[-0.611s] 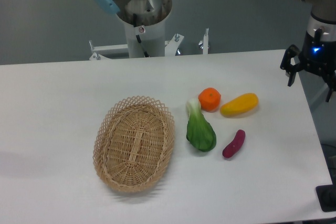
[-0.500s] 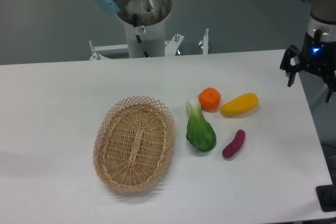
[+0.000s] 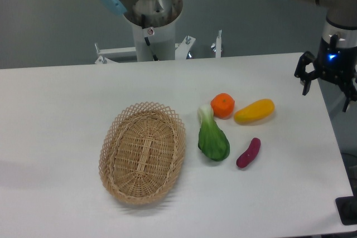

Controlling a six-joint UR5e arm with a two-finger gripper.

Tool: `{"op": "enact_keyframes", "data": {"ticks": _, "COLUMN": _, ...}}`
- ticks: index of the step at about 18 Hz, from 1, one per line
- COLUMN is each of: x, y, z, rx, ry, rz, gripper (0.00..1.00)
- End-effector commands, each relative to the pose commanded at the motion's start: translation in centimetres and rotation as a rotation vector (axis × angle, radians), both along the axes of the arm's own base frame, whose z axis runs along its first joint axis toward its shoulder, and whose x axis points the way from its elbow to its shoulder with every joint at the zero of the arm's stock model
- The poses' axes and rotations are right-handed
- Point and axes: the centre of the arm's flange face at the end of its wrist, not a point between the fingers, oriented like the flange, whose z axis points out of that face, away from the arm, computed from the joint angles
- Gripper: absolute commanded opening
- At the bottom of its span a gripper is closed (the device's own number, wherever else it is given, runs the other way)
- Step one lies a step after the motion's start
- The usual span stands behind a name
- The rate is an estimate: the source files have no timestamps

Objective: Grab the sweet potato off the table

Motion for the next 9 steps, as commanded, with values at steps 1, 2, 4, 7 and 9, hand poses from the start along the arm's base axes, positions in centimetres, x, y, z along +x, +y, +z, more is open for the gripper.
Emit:
{"op": "enact_keyframes", "data": {"ticks": 1, "x": 0.1, "y": 0.5, "z": -0.3, "rx": -0.002, "ry": -0.005, "rz": -0.004, "gripper": 1.0}}
{"op": "enact_keyframes", "data": {"ticks": 2, "x": 0.4, "y": 0.9, "z": -0.5, "rx": -0.003, "ry": -0.008, "rz": -0.01, "gripper": 1.0}}
{"op": "enact_keyframes", "data": {"ticks": 4, "x": 0.7, "y": 1.6, "z": -1.0, "rx": -0.004, "ry": -0.016, "rz": -0.014, "gripper": 1.0}}
{"op": "enact_keyframes", "data": {"ticks": 7, "x": 1.1, "y": 3.1, "z": -1.9, "rx": 0.002, "ry": -0.033, "rz": 0.007, "gripper": 1.0}}
{"op": "enact_keyframes", "data": {"ticks": 9, "x": 1.5, "y": 4.4, "z": -3.1, "rx": 0.009, "ry": -0.037, "rz": 0.016, "gripper": 1.0}}
